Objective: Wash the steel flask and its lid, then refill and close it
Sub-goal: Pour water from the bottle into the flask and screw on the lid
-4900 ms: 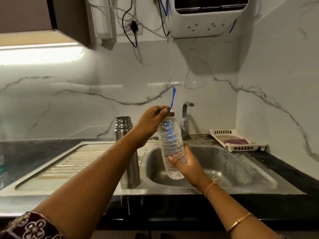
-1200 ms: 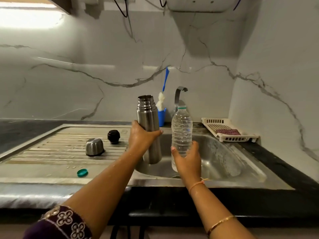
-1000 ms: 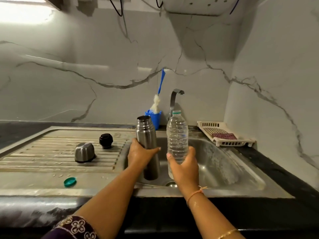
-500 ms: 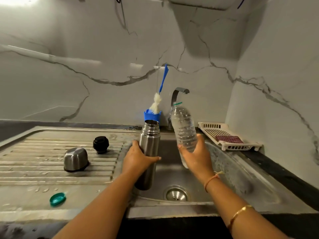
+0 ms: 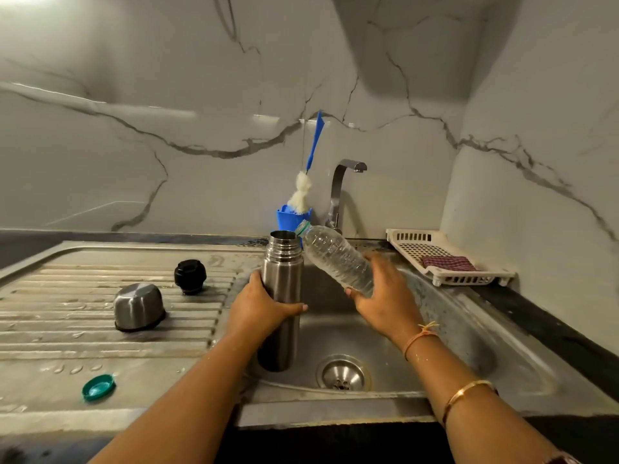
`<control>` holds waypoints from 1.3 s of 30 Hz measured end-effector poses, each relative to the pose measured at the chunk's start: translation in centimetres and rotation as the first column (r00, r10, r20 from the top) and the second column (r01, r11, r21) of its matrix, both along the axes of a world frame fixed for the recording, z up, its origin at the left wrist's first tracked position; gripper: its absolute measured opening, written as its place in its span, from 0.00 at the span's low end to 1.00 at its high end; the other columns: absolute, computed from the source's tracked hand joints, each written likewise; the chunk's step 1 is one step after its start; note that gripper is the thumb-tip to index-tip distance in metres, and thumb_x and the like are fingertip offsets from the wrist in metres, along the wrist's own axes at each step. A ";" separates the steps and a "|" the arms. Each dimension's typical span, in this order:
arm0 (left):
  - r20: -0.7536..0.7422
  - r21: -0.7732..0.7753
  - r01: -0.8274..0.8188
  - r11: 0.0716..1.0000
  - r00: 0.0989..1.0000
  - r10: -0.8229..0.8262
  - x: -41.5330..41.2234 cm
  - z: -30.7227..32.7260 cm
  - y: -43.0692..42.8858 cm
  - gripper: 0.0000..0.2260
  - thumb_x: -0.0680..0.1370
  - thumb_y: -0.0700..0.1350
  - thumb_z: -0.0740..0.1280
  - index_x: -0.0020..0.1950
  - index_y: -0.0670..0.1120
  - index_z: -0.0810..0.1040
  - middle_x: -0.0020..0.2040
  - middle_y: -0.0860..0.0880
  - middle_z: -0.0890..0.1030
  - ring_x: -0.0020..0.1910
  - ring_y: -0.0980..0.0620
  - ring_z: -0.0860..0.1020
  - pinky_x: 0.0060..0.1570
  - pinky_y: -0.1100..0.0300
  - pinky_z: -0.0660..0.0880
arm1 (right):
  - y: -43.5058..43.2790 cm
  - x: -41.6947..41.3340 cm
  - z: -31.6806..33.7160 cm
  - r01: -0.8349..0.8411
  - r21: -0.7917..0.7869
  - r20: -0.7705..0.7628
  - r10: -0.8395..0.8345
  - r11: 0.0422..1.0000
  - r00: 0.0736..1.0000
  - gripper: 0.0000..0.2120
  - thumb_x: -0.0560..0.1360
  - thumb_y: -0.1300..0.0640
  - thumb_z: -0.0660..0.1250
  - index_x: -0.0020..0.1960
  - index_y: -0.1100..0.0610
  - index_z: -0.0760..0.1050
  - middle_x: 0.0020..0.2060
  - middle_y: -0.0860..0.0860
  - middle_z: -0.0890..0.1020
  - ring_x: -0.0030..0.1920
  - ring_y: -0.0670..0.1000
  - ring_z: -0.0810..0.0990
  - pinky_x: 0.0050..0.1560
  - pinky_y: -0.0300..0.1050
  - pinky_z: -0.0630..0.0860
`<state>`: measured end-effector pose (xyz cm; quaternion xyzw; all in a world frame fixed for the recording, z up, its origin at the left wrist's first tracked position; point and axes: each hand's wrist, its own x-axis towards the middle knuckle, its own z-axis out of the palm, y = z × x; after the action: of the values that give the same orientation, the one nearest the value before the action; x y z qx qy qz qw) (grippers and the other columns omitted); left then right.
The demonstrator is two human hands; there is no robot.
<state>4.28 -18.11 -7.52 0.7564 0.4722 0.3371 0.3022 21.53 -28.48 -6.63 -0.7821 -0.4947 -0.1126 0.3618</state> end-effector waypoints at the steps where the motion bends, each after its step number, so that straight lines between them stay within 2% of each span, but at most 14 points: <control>1: -0.013 0.002 -0.001 1.000 1.000 0.001 0.0 0.0 0.0 0.37 0.62 0.55 0.79 0.65 0.47 0.67 0.59 0.48 0.77 0.57 0.49 0.76 0.55 0.54 0.74 | -0.1 0.1 0.0 0.007 -0.005 0.004 -0.007 1.000 1.000 0.34 0.70 0.49 0.72 0.71 0.51 0.62 0.65 0.54 0.72 0.64 0.58 0.71 0.59 0.60 0.73; 7: -0.112 -0.010 -0.008 1.000 0.994 0.007 -0.1 0.1 -0.2 0.38 0.63 0.54 0.79 0.66 0.47 0.66 0.60 0.47 0.76 0.58 0.48 0.76 0.56 0.54 0.74 | -0.7 1.0 0.2 0.034 -0.014 0.064 -0.033 0.999 0.997 0.33 0.68 0.49 0.73 0.70 0.51 0.65 0.60 0.54 0.75 0.61 0.58 0.73 0.57 0.60 0.74; 13: -0.177 0.019 0.023 1.000 0.984 -0.020 -0.3 0.1 -0.2 0.38 0.63 0.54 0.79 0.67 0.47 0.66 0.61 0.47 0.76 0.59 0.48 0.75 0.56 0.55 0.72 | -2.1 1.8 1.2 0.091 -0.023 0.177 -0.086 0.996 0.980 0.34 0.68 0.50 0.73 0.70 0.51 0.66 0.61 0.54 0.75 0.62 0.59 0.72 0.58 0.60 0.72; 19: -0.169 0.032 0.077 0.996 0.983 -0.071 -0.2 -0.3 -0.2 0.47 0.62 0.52 0.80 0.73 0.51 0.56 0.63 0.48 0.75 0.59 0.47 0.75 0.57 0.52 0.73 | -3.3 1.7 2.2 0.136 -0.016 0.236 -0.129 0.991 0.963 0.32 0.70 0.51 0.71 0.72 0.49 0.66 0.61 0.51 0.73 0.64 0.55 0.68 0.61 0.57 0.66; 25: -0.137 0.014 0.092 0.996 0.987 -0.089 -0.1 -0.6 0.1 0.49 0.62 0.49 0.80 0.73 0.52 0.51 0.63 0.46 0.75 0.59 0.45 0.76 0.57 0.50 0.74 | -3.6 1.6 2.5 0.156 -0.009 0.243 -0.149 0.988 0.959 0.32 0.71 0.52 0.71 0.72 0.48 0.65 0.63 0.52 0.72 0.65 0.55 0.67 0.63 0.58 0.64; 28: -0.149 0.015 0.089 0.996 0.985 -0.086 0.0 -0.7 0.2 0.49 0.62 0.50 0.80 0.74 0.51 0.53 0.63 0.46 0.75 0.59 0.46 0.75 0.57 0.51 0.74 | -3.7 1.6 2.6 0.148 -0.009 0.240 -0.142 0.989 0.960 0.32 0.71 0.53 0.70 0.73 0.48 0.65 0.63 0.52 0.72 0.66 0.55 0.67 0.64 0.58 0.64; 32: -0.159 0.024 0.102 0.995 0.982 -0.097 0.0 -0.7 0.3 0.43 0.62 0.50 0.80 0.71 0.49 0.60 0.61 0.48 0.76 0.57 0.48 0.75 0.55 0.54 0.73 | -3.7 1.6 2.6 0.147 -0.010 0.242 -0.140 0.989 0.960 0.31 0.71 0.53 0.70 0.72 0.48 0.65 0.63 0.53 0.72 0.66 0.55 0.67 0.64 0.58 0.63; 39: -0.146 0.007 0.113 0.994 0.983 -0.110 0.1 -0.6 0.1 0.44 0.62 0.50 0.80 0.71 0.49 0.60 0.62 0.48 0.76 0.59 0.48 0.75 0.55 0.54 0.74 | -3.6 1.5 2.6 0.148 -0.003 0.241 -0.143 0.989 0.960 0.32 0.70 0.54 0.70 0.72 0.49 0.65 0.62 0.53 0.72 0.65 0.56 0.67 0.64 0.58 0.64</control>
<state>4.43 -17.99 -8.14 0.8064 0.4474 0.2670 0.2797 23.06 -32.12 -4.03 -0.8006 -0.4774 -0.2275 0.2819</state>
